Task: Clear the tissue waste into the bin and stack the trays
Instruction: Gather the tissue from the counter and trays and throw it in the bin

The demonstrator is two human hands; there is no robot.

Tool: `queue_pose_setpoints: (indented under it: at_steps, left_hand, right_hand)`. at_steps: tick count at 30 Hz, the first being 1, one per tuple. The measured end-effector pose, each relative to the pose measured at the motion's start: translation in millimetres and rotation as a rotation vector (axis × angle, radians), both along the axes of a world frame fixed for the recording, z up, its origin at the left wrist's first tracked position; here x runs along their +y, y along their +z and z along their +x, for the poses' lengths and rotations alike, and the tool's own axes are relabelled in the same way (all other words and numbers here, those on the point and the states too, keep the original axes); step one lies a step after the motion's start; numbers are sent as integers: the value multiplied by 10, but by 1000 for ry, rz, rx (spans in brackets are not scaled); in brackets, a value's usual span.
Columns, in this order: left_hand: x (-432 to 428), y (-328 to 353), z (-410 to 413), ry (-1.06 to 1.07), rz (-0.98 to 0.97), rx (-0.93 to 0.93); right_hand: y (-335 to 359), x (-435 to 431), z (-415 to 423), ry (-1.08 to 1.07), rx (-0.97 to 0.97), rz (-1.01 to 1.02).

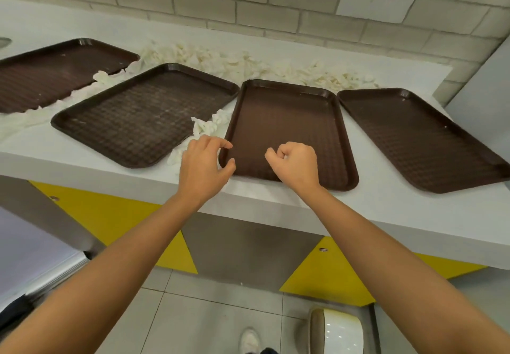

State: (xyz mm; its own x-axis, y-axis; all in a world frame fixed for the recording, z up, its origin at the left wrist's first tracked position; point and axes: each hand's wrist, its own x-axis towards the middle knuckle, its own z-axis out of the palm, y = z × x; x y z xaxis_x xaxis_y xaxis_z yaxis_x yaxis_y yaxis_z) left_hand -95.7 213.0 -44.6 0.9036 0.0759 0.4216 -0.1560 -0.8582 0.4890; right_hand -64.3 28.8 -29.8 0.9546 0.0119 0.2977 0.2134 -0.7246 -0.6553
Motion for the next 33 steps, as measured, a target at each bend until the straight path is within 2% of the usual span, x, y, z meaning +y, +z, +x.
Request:
queue_pose_setpoints:
  at_steps: [6, 14, 25, 28, 33]
  left_hand:
    - [263, -168, 151, 161, 158, 63]
    - [415, -333, 291, 204, 196, 107]
    - [440, -322, 334, 123, 109, 177]
    - [452, -265, 340, 133, 12, 195]
    - [479, -66, 367, 163, -113, 81]
  right_hand:
    - [-41, 166, 268, 75, 8, -21]
    - [-102, 257, 461, 143, -14, -24]
    - [-156, 296, 385, 110, 4, -49]
    - [-132, 307, 326, 92, 23, -44]
    - [-77, 312, 226, 57, 54, -44]
